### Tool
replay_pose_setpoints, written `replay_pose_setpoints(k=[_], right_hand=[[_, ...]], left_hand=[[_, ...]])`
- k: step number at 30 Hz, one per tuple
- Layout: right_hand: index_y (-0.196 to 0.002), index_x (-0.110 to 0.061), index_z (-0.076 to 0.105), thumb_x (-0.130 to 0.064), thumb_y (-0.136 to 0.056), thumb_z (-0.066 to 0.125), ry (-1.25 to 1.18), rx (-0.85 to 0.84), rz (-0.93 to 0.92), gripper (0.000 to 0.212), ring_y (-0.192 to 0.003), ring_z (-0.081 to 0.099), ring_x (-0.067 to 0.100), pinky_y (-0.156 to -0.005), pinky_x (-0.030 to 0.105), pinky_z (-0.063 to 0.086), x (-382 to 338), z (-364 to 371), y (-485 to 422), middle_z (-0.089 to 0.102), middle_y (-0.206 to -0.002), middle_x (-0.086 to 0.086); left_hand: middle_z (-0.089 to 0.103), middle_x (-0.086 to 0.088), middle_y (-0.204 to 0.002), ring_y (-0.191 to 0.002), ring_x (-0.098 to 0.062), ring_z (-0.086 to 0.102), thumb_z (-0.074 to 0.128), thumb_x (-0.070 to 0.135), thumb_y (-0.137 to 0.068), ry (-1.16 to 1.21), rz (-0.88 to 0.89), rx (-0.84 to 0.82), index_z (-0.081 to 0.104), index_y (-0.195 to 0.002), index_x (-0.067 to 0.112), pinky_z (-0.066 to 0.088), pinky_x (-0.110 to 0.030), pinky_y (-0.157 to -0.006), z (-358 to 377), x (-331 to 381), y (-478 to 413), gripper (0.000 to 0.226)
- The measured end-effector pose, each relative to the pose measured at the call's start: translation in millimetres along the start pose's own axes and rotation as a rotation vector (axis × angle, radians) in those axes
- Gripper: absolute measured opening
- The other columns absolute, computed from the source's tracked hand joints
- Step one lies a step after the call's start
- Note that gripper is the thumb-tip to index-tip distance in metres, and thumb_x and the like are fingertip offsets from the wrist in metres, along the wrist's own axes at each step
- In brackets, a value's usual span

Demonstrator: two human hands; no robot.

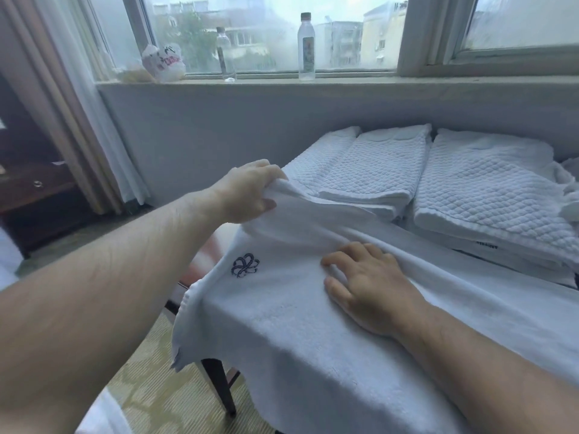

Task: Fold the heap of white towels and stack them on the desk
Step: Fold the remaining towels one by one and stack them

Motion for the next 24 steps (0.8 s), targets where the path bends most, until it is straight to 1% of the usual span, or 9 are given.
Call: replay_pose_setpoints(k=[2,5,8,11,14,16,18,20,24], right_hand=[[-0.145,-0.043,0.039,-0.058,-0.098,0.034,0.015,-0.022,0.023,0.049,-0.139,0.03,0.018,-0.111,0.037,0.023,2,3,-1,0.036,-0.152,-0.012],[-0.155,-0.044,0.021,-0.062,-0.098,0.026,0.022,-0.106,0.086,0.06,-0.151,0.018,0.017,-0.118,0.04,0.017,7,10,-3,0.016,-0.167,-0.01],[-0.156,-0.043,0.015,-0.063,-0.097,0.022,0.049,-0.127,0.109,0.063,-0.151,0.02,0.02,-0.117,0.042,0.018,9,11,-5,0.014,-0.168,-0.005],[-0.152,-0.041,0.032,-0.06,-0.097,0.029,0.036,-0.073,0.082,0.058,-0.142,0.032,0.021,-0.113,0.039,0.023,7,5,-4,0.037,-0.158,-0.004],[-0.122,-0.033,0.059,-0.048,-0.092,0.047,-0.1,0.158,0.017,0.035,-0.119,0.05,0.02,-0.098,0.034,0.035,4,-16,2,0.061,-0.124,-0.005],[-0.109,-0.028,0.056,-0.039,-0.086,0.057,-0.202,0.308,-0.025,0.025,-0.101,0.057,0.022,-0.088,0.033,0.04,3,-28,9,0.063,-0.104,-0.005],[-0.11,-0.027,0.045,-0.031,-0.084,0.066,-0.301,0.421,-0.028,0.034,-0.085,0.058,0.021,-0.076,0.032,0.044,5,-35,16,0.06,-0.094,-0.006],[-0.121,-0.029,0.035,-0.025,-0.084,0.071,-0.362,0.513,0.007,0.052,-0.073,0.058,0.022,-0.067,0.034,0.047,10,-42,22,0.059,-0.095,-0.005],[-0.142,-0.028,0.038,-0.022,-0.09,0.067,-0.284,0.526,0.164,0.06,-0.076,0.064,0.028,-0.065,0.037,0.049,27,-43,22,0.066,-0.099,-0.003]], left_hand=[[0.05,0.007,-0.112,-0.112,-0.021,0.049,0.067,0.022,-0.092,-0.171,0.051,0.056,0.058,-0.128,0.032,0.032,-0.037,-0.103,-9,0,6,0.038],[0.054,0.0,-0.098,-0.1,-0.027,0.054,0.068,0.03,-0.093,-0.389,0.047,0.27,0.067,-0.112,0.023,0.033,-0.039,-0.088,-34,3,19,0.02],[0.047,0.001,-0.084,-0.087,-0.031,0.052,0.06,0.018,-0.093,-0.335,-0.082,0.412,0.072,-0.097,0.022,0.035,-0.038,-0.08,-46,0,38,0.014],[0.054,0.004,-0.086,-0.08,-0.026,0.054,0.053,0.015,-0.091,-0.037,-0.258,0.453,0.075,-0.092,0.033,0.041,-0.034,-0.073,-37,-17,65,0.028],[0.073,0.003,-0.091,-0.074,-0.021,0.068,0.048,0.011,-0.09,0.438,-0.486,0.497,0.076,-0.094,0.033,0.051,-0.029,-0.066,-12,-44,86,0.036],[0.075,-0.005,-0.1,-0.07,-0.021,0.074,0.044,0.004,-0.096,0.955,-0.619,0.5,0.072,-0.097,0.026,0.054,-0.027,-0.059,19,-52,93,0.036],[0.075,-0.005,-0.105,-0.085,-0.021,0.075,0.044,0.002,-0.097,1.282,-0.625,0.503,0.068,-0.097,0.025,0.058,-0.028,-0.07,39,-49,94,0.033],[0.073,0.005,-0.101,-0.1,-0.015,0.07,0.053,0.008,-0.092,1.347,-0.493,0.481,0.066,-0.091,0.033,0.054,-0.027,-0.083,43,-41,88,0.028],[0.068,0.01,-0.087,-0.089,-0.009,0.062,0.048,-0.002,-0.098,1.3,-0.41,0.52,0.067,-0.086,0.036,0.048,-0.023,-0.082,45,-44,83,0.044]])
Point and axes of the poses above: each hand's wrist, its own y-axis away from the middle knuckle, its own z-axis out of the palm, x = y × z, the point moved 9 cm from there along -y, towards the middle knuckle
